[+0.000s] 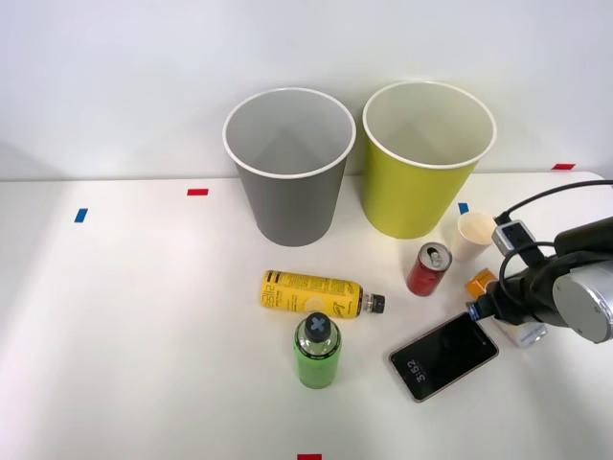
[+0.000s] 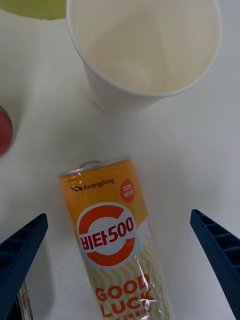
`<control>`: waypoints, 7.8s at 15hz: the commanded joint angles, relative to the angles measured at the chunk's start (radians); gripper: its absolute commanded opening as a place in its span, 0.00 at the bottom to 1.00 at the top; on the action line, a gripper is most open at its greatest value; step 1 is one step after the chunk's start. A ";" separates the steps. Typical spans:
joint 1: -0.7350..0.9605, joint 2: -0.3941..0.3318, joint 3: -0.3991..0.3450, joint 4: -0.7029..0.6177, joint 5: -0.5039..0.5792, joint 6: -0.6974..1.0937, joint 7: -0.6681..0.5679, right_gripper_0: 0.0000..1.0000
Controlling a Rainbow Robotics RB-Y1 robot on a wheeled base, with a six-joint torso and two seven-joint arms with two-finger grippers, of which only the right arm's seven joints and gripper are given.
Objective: Put cans in the gray bin, plastic bottles in the light green bin
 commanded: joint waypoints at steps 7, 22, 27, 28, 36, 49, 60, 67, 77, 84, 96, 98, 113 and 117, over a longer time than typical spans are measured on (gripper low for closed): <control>-0.022 0.032 0.004 0.051 0.035 -0.009 0.038 1.00; -0.023 0.038 0.018 0.073 0.040 -0.032 0.065 0.46; -0.023 0.038 0.018 0.073 0.038 -0.038 0.068 0.34; -0.023 0.038 0.018 0.073 0.034 -0.038 0.068 0.34; -0.019 0.017 -0.155 0.041 -0.290 -0.037 0.196 0.34; 0.123 0.024 -0.468 0.010 -1.031 -0.238 0.709 0.18; -0.040 0.155 -0.234 -0.028 -1.246 -0.745 0.712 0.07; -0.270 0.158 0.044 0.084 -1.206 -1.037 0.652 0.01; -0.568 0.187 0.248 0.412 -1.040 -1.043 0.660 0.00; -0.658 0.179 0.355 0.552 -1.042 -1.110 0.661 0.19; -0.591 0.079 0.319 0.394 -1.069 -1.049 0.661 1.00; -0.509 0.033 0.288 0.266 -1.069 -1.049 0.661 1.00; 0.431 -0.246 -0.166 -0.393 -1.174 -1.268 0.655 1.00; 0.656 -0.134 -0.165 -0.432 -1.140 -1.432 0.690 1.00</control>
